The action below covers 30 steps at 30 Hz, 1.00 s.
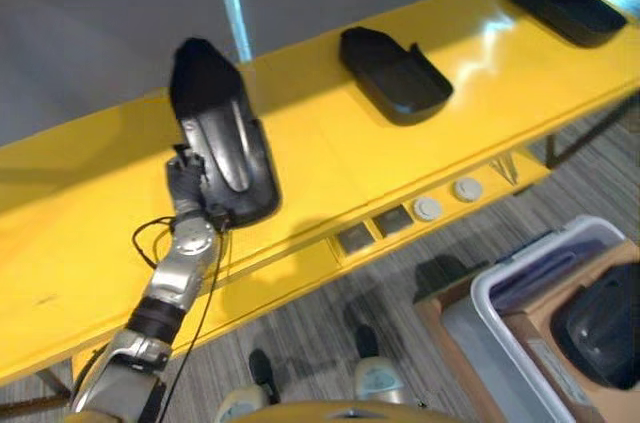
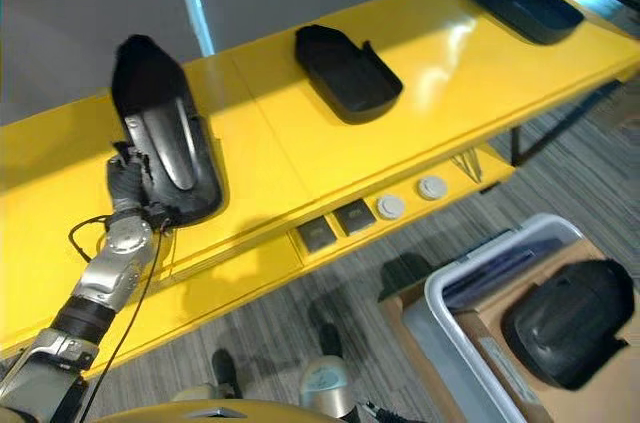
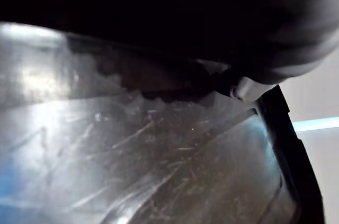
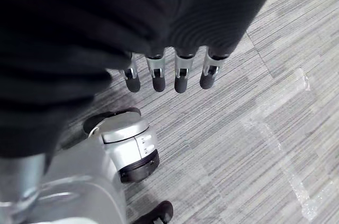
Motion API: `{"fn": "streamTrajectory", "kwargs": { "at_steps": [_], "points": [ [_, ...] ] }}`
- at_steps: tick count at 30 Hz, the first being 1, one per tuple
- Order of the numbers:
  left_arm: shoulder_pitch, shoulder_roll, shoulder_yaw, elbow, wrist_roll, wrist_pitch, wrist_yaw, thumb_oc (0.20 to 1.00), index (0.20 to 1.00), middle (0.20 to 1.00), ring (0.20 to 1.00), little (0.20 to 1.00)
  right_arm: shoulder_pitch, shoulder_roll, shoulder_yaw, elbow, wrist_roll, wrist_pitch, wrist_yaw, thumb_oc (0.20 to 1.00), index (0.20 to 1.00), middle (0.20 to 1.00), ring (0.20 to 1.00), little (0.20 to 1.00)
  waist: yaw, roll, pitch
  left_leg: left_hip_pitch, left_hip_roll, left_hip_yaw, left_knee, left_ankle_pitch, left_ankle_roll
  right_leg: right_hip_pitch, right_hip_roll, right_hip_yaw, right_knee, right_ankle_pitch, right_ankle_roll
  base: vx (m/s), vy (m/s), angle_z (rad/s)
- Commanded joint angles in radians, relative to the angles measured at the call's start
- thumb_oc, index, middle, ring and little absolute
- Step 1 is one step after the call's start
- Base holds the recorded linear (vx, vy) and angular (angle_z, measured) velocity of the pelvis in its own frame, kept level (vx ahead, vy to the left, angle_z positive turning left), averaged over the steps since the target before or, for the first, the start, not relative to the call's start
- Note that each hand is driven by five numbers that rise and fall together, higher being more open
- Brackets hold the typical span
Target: Move parts from the plastic box to the shelf.
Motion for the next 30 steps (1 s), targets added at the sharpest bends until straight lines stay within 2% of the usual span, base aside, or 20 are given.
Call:
{"fn": "streamTrajectory", "kwargs": {
  "at_steps": [1,3,8,14,16,17,18,22,25,30],
  "points": [
    [-0.148,0.002,0.028,0.041,-0.021,-0.015,0.019,0.200,0.200,0.200,0.200,0.200,-0.033,0.000,0.055,-0.002,-0.033,0.004,0.010,1.000,1.000,1.000,1.000,1.000,0.003,-0.004,0.051,-0.010,0.009,-0.024,0.004,-0.120,0.007,-0.012,0.052,-0.008,0.029,-0.125,-0.050,-0.01,-0.036,-0.12],
    [-0.154,0.000,0.023,0.046,-0.022,-0.009,0.027,0.200,0.200,0.200,0.200,0.200,-0.036,0.000,0.060,-0.006,-0.034,0.006,0.009,1.000,1.000,1.000,1.000,1.000,0.002,-0.004,0.053,-0.010,0.009,-0.023,0.004,-0.120,0.007,-0.014,0.054,-0.006,0.029,-0.125,-0.051,0.00,-0.025,-0.08],
    [-0.184,-0.013,0.008,0.104,-0.004,0.019,0.130,0.200,0.200,0.200,0.200,0.200,-0.050,0.003,0.082,-0.006,-0.012,0.009,-0.003,1.000,1.000,1.000,1.000,1.000,-0.007,-0.005,0.071,-0.016,0.007,-0.019,0.006,-0.117,0.009,-0.017,0.065,0.000,0.030,-0.127,-0.058,0.02,-0.030,-0.04],
    [-0.176,-0.006,0.008,0.118,0.001,0.034,0.175,0.200,0.200,0.200,0.200,0.200,-0.055,0.000,0.082,0.001,-0.005,-0.001,0.001,1.000,1.000,1.000,1.000,1.000,-0.003,-0.005,0.085,-0.023,0.015,-0.022,0.014,-0.114,0.005,-0.020,0.068,-0.002,0.033,-0.130,-0.064,0.00,0.000,0.00],
    [-0.166,-0.009,0.001,0.112,0.005,0.045,0.163,0.200,0.200,0.200,0.200,0.200,-0.063,0.003,0.086,0.002,-0.007,-0.006,-0.001,1.000,1.000,1.000,1.000,1.000,0.003,-0.004,0.094,-0.028,0.018,-0.027,0.016,-0.112,0.003,-0.022,0.069,-0.003,0.033,-0.133,-0.067,-0.03,-0.029,0.01],
    [-0.160,-0.015,-0.004,0.107,0.009,0.058,0.165,0.736,0.736,0.736,0.736,0.736,-0.068,0.003,0.088,-0.002,-0.008,-0.002,-0.002,1.000,1.000,1.000,1.000,1.000,0.006,-0.004,0.095,-0.029,0.020,-0.030,0.017,-0.112,0.002,-0.021,0.070,-0.005,0.033,-0.134,-0.069,0.00,0.000,0.00],
    [-0.157,-0.017,-0.010,0.108,0.011,0.056,0.165,1.000,1.000,1.000,1.000,1.000,-0.070,0.006,0.089,-0.002,-0.012,-0.002,-0.003,1.000,1.000,1.000,1.000,1.000,0.006,-0.005,0.095,-0.029,0.021,-0.032,0.017,-0.112,0.002,-0.019,0.070,-0.005,0.032,-0.134,-0.068,0.00,0.000,0.00],
    [-0.151,-0.028,-0.022,0.116,0.036,0.070,0.170,1.000,1.000,1.000,1.000,1.000,-0.077,0.011,0.095,0.004,-0.016,-0.002,-0.008,1.000,1.000,1.000,1.000,1.000,0.010,-0.006,0.090,-0.024,0.022,-0.032,0.017,-0.113,0.000,-0.008,0.072,-0.008,0.025,-0.136,-0.069,0.01,-0.007,0.00],
    [-0.142,-0.021,-0.033,0.095,0.081,0.113,0.204,1.000,1.000,1.000,1.000,1.000,-0.072,0.016,0.089,0.015,0.004,0.004,-0.014,1.000,1.000,1.000,1.000,1.000,0.016,-0.006,0.075,-0.015,0.024,-0.033,0.018,-0.114,-0.002,0.009,0.070,-0.014,0.018,-0.138,-0.069,0.05,-0.021,0.00],
    [-0.123,-0.008,-0.033,0.090,0.118,0.125,0.214,1.000,1.000,1.000,1.000,1.000,-0.059,0.019,0.077,0.026,-0.010,0.000,-0.011,1.000,1.000,1.000,1.000,1.000,0.021,-0.003,0.052,-0.002,0.026,-0.030,0.021,-0.115,-0.004,0.031,0.068,-0.020,0.013,-0.142,-0.068,0.03,-0.005,0.03]
  ]
}}
